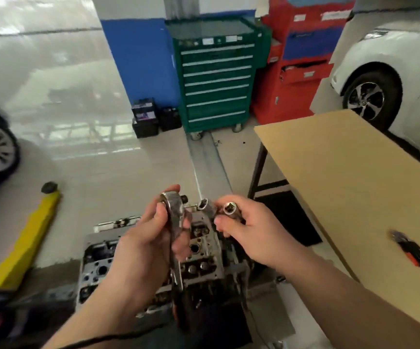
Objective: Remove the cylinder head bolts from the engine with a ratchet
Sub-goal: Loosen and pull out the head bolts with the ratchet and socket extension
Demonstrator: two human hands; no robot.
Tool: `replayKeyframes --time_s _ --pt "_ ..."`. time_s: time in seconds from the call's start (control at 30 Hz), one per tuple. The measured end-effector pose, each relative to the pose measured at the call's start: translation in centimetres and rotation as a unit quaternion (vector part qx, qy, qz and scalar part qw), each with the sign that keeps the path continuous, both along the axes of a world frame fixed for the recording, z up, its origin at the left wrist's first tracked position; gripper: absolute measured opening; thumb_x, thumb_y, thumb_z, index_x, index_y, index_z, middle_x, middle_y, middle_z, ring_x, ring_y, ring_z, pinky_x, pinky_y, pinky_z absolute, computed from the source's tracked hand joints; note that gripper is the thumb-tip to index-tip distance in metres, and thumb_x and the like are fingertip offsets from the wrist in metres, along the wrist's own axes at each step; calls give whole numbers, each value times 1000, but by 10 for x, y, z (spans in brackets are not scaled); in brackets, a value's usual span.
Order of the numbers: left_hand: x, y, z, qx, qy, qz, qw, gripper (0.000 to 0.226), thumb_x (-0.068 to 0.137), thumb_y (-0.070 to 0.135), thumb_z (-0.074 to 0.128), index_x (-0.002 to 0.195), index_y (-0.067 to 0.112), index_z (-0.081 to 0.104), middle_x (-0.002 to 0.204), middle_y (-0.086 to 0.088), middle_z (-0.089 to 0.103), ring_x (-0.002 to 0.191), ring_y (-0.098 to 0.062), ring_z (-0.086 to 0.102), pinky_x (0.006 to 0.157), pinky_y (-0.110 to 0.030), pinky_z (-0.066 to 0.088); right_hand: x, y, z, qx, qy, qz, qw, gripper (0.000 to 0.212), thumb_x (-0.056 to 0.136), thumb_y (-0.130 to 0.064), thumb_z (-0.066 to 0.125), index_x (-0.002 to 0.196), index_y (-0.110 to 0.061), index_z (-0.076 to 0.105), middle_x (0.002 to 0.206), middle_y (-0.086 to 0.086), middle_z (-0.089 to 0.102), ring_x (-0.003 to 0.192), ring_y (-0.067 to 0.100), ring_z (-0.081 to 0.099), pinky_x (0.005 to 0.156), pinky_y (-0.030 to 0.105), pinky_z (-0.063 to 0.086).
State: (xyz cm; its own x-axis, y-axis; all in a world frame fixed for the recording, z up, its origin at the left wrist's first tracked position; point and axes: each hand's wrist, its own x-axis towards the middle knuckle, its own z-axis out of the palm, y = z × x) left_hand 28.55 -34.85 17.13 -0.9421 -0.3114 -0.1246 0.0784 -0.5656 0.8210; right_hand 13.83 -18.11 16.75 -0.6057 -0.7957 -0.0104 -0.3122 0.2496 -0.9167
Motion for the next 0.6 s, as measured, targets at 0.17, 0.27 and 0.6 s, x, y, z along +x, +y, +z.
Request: replayKeyframes --time_s 0.17,0.27,0.6 --pt "72 -40 1 62 44 4 997 38 94 36 74 122 20 54 87 -14 52 57 -20 36 54 -32 34 59 -68 14 0 114 65 991 15 92 -50 63 107 -53 60 89 -14 68 68 1 61 62 10 45" --pt "100 -58 -7 84 55 12 995 34 96 33 71 123 21 55 85 -12 52 56 -19 36 54 -32 32 84 -91 12 -1 147 70 987 21 97 -38 68 109 -53 60 88 -13 67 73 5 63 63 15 48" --pt "137 -76 -62 62 89 10 994 25 105 25 54 129 16 52 83 -16 50 54 -21 30 51 -33 28 94 -111 -2 -37 455 158 876 18 95 -15 68 111 -14 75 91 -11 67 79 11 60 78 32 43"
